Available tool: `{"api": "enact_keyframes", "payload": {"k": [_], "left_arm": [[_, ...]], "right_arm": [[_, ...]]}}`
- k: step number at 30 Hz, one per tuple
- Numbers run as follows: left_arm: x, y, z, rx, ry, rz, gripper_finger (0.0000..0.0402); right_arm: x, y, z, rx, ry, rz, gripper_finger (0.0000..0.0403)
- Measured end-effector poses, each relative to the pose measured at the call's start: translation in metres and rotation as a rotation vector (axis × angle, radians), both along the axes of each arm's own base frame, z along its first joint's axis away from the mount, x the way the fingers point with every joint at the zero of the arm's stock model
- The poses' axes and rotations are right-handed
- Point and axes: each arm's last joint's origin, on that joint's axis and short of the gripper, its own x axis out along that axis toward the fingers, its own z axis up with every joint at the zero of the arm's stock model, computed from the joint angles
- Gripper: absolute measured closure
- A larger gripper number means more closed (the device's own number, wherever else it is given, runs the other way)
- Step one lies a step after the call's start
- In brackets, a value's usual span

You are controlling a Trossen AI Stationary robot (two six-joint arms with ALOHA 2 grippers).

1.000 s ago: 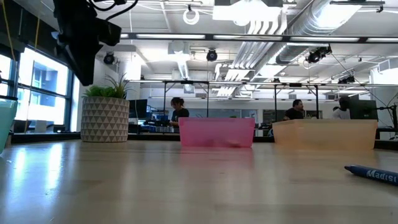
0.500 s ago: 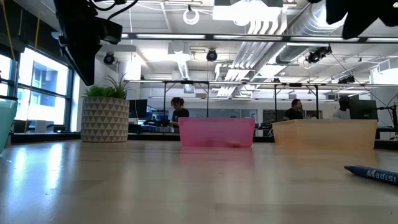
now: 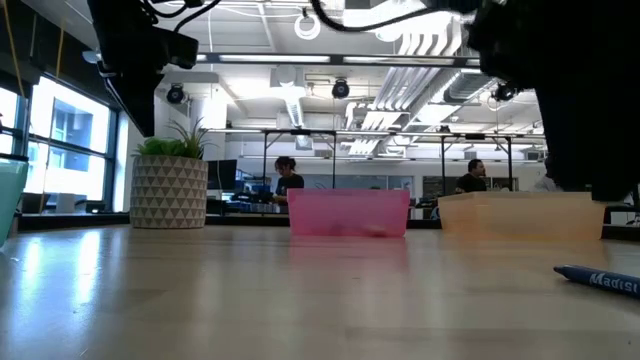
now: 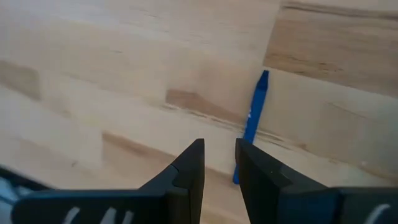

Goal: Sort crayons/erasers/pens/pencils in bins
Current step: Put the blue crayon into the orange bin

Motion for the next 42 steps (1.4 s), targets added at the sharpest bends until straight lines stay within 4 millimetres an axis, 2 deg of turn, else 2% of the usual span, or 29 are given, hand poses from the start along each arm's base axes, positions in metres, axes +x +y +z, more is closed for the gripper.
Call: {"api": "enact_keyframes", "payload": {"k": [13,20,29,31,35,39,42], "left_arm": [[0.000,0.000,0.000,0.005,0.011,-0.032,0.0282],[0.000,0.000,0.000,0.004,0.011,-0.032,0.0282],[0.000,0.000,0.000,0.007,0.020,-0.058,0.0282],[0.000,0.000,0.000,0.008,0.022,-0.065,0.0282],[0.000,0.000,0.000,0.008,0.023,-0.066,0.0282],[0.000,0.000,0.000,0.008,0.023,-0.066,0.0282],[0.000,0.000,0.000,0.008,0.022,-0.065,0.0282]], "right_arm": [[0.014,-0.011,-0.032,0.024,0.128,-0.074,0.0320],[0.014,-0.012,-0.039,0.026,0.162,-0.085,0.0320],[0.012,-0.012,-0.039,0.042,0.191,-0.054,0.0320],[0.013,-0.011,-0.036,0.033,0.185,-0.007,0.0320],[0.017,-0.009,-0.018,-0.020,0.195,0.159,0.0320],[0.018,-0.008,-0.001,-0.098,0.203,0.469,0.0320],[0.018,-0.008,0.003,-0.151,0.196,0.720,0.0320]]}}
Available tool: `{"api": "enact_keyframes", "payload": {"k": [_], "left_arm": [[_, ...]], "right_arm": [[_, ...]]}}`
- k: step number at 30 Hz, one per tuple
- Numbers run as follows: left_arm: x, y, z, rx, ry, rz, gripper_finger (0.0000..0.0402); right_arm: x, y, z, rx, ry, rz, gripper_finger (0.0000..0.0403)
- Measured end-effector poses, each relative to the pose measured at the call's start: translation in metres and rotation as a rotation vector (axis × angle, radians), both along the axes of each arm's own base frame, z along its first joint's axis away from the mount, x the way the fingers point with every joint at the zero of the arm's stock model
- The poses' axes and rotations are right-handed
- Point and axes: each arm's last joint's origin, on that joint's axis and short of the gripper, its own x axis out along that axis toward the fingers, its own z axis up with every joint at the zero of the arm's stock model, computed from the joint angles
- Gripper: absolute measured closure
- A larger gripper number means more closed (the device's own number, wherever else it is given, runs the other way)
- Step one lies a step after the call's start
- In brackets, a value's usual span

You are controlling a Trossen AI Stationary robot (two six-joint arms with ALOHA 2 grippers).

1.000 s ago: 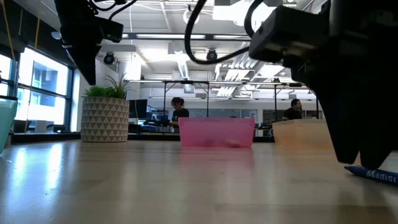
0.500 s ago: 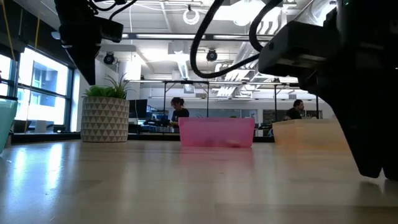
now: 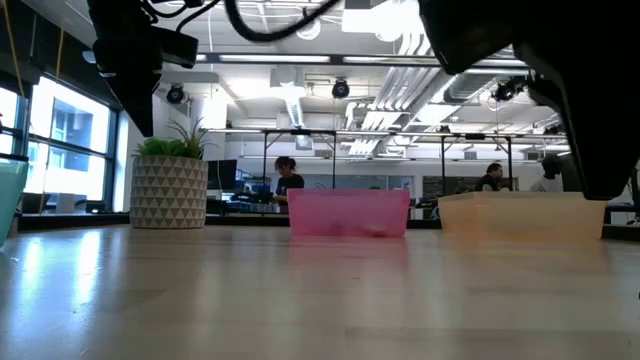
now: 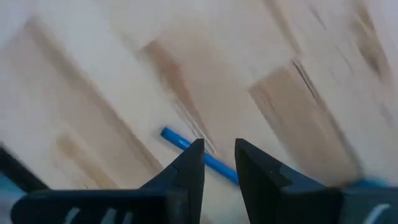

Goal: Sort crayons/erasers/pens/pencils in bins
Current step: Put the blue crayon into the orange bin

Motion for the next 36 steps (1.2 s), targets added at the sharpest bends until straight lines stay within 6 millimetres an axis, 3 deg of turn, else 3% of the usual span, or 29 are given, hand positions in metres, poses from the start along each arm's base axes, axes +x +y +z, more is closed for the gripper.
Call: {"api": "enact_keyframes", "payload": {"k": [6,11,23,36], "left_arm": [[0.000,0.000,0.000,-0.012,-0.001,-0.003,0.0282],[0.000,0.000,0.000,-0.012,-0.002,-0.002,0.0282],[0.000,0.000,0.000,-0.013,-0.005,0.007,0.0282],[0.000,0.000,0.000,-0.013,-0.008,0.008,0.0282]], "right_arm": [[-0.001,0.006,-0.002,-0.012,-0.049,0.462,0.0320],[-0.006,0.017,-0.008,0.032,-0.084,0.669,0.0320],[-0.009,0.022,-0.008,-0.048,-0.118,0.784,0.0320],[-0.018,0.021,-0.029,-0.020,-0.105,0.803,0.0320]]}}
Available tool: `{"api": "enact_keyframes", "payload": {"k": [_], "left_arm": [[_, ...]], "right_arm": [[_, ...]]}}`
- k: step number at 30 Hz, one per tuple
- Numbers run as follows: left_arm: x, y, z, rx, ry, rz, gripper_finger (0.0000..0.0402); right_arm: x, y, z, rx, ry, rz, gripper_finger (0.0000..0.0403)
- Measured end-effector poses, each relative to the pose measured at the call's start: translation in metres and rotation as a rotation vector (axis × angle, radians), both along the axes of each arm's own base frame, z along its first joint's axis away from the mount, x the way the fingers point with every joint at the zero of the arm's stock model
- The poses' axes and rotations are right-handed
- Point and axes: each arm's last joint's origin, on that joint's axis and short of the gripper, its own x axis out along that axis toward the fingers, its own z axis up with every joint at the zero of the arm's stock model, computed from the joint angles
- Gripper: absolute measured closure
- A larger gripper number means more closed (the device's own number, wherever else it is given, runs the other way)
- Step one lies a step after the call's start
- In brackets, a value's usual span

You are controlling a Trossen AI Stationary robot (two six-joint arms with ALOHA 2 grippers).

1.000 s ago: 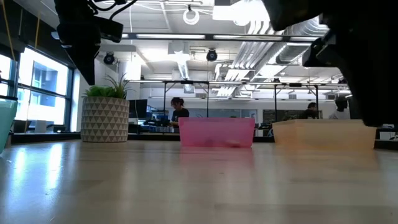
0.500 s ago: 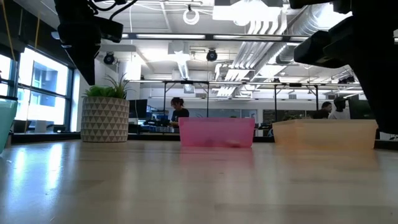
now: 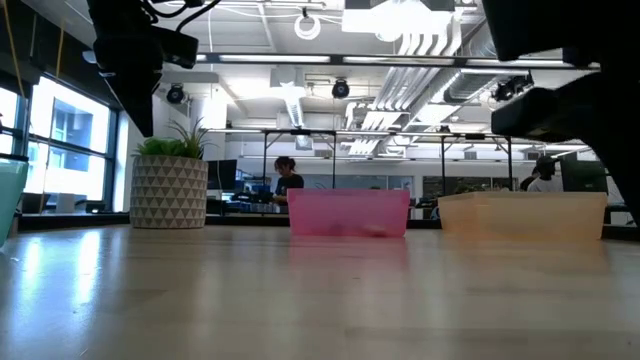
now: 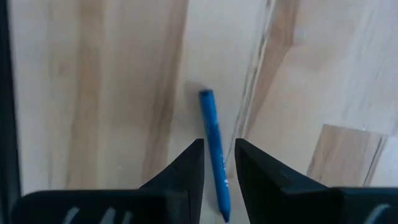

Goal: Sort crayons/erasers/pens/pencils in bins
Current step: Put the blue crayon into the orange bin

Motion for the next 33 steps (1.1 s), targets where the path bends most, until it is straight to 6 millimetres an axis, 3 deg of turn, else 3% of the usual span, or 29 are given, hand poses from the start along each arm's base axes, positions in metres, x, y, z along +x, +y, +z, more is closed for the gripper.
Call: {"api": "enact_keyframes", "payload": {"k": [14,22,33], "left_arm": [[0.000,0.000,0.000,0.000,-0.003,0.001,0.0282],[-0.001,0.003,0.000,-0.012,0.002,0.013,0.0282],[-0.007,0.024,-0.001,-0.088,0.032,-0.009,0.0282]], "right_arm": [[-0.011,-0.010,-0.022,-0.006,0.029,-0.016,0.0322],[-0.006,-0.015,-0.025,0.013,0.024,-0.081,0.0392],[-0.006,-0.014,-0.027,0.039,0.032,-0.231,0.0398]]}}
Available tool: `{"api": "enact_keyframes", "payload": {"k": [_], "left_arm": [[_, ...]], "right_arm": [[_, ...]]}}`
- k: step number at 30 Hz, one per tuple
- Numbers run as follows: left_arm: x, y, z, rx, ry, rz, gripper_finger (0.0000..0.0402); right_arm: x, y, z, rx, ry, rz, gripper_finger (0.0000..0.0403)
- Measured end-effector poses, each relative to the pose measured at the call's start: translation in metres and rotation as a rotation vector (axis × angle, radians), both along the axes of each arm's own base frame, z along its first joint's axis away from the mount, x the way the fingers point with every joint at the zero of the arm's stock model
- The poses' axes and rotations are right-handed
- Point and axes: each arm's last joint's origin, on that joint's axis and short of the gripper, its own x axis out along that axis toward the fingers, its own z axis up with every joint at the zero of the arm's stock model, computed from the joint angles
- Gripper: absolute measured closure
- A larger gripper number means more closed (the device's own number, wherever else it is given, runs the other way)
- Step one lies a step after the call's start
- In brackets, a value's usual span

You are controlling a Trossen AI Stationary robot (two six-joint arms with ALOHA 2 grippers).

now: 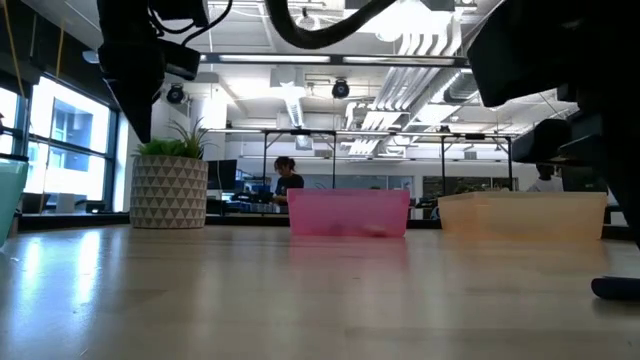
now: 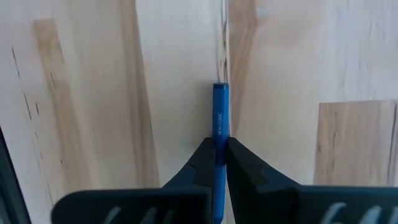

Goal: Sort crayons/erasers/pens/pencils in bins
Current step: Put the blue crayon into the orange bin

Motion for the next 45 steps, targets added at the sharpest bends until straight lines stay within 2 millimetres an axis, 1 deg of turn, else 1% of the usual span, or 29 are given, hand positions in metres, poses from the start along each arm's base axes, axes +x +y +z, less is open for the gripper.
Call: {"api": "enact_keyframes", "payload": {"k": [8,13,19,25,29,35,40,45], "left_arm": [[-0.004,0.012,0.000,-0.001,0.012,-0.030,0.0282],[-0.003,0.014,0.000,0.004,0.013,-0.075,0.0282],[0.000,0.015,0.001,0.015,-0.012,-0.121,0.0282],[0.004,0.015,0.002,-0.008,-0.066,-0.163,0.0282],[0.006,0.015,0.002,-0.018,-0.094,-0.170,0.0282],[0.010,0.016,0.004,-0.006,-0.133,-0.189,0.0282],[0.014,0.016,0.005,-0.015,-0.180,-0.198,0.0282],[0.018,0.018,0.007,0.008,-0.232,-0.200,0.0282]], "right_arm": [[0.001,0.001,0.001,0.025,0.003,-0.137,0.0401],[0.001,0.000,0.010,0.042,-0.027,-0.233,0.0402],[0.004,-0.002,0.024,0.039,-0.127,-0.360,0.0402],[0.010,-0.006,0.030,0.029,-0.227,-0.502,0.0403],[0.014,-0.016,0.036,-0.051,-0.338,-0.635,0.0403],[0.013,-0.041,0.059,-0.207,-0.525,-0.826,0.0403],[0.004,-0.065,0.082,-0.347,-0.635,-0.936,0.0403],[-0.011,-0.097,0.105,-0.490,-0.664,-1.039,0.0403]]}}
